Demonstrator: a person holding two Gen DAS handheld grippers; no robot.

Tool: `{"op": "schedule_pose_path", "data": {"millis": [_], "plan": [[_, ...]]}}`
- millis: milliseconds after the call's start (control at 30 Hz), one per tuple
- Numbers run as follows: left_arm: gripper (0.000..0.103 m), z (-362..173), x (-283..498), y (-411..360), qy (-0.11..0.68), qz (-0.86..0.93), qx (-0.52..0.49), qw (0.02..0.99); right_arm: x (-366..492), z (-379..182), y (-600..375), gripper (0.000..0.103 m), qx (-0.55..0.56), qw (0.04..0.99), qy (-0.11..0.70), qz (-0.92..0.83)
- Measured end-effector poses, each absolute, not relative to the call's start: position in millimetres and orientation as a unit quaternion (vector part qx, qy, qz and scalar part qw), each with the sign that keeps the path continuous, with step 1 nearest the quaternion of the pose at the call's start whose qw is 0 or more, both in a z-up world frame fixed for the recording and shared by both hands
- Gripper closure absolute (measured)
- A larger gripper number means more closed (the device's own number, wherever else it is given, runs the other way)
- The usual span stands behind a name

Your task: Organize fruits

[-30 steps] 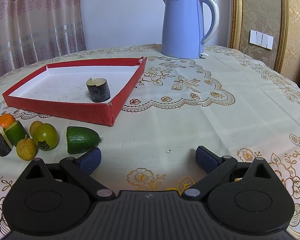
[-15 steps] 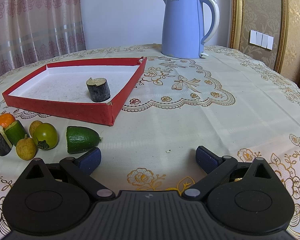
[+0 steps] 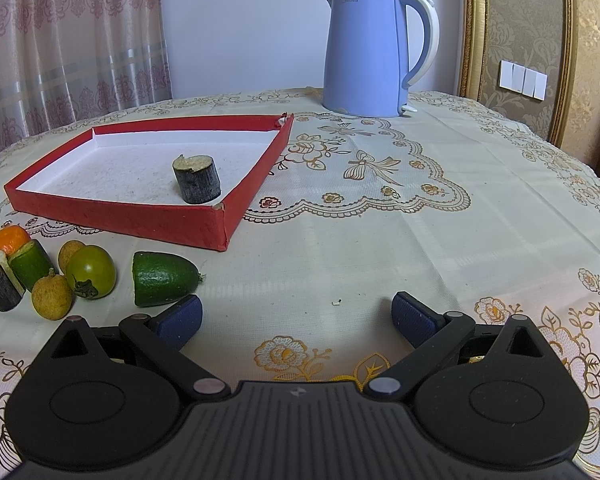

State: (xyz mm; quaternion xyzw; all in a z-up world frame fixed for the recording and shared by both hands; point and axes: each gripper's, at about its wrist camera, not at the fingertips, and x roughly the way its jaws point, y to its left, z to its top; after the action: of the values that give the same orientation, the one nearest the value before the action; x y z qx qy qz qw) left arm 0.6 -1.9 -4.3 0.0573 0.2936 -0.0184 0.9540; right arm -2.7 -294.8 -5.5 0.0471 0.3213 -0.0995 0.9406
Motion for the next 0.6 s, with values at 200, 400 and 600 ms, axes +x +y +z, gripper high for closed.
{"op": "schedule_pose_path", "data": {"millis": [200, 400, 600], "plan": [[0.000, -3, 0, -1, 0.292, -0.023, 0.056, 0.954, -7, -4, -296, 0.001, 0.050, 0.943, 0.315, -0.097], [0.000, -5, 2, 3, 0.296, -0.022, 0.049, 0.954, -17, -3, -290, 0.001, 0.038, 0.946, 0.308, -0.096], [0.000, -6, 3, 4, 0.298, -0.024, 0.048, 0.953, -16, -2, -290, 0.001, 0.040, 0.945, 0.311, -0.098]]}}
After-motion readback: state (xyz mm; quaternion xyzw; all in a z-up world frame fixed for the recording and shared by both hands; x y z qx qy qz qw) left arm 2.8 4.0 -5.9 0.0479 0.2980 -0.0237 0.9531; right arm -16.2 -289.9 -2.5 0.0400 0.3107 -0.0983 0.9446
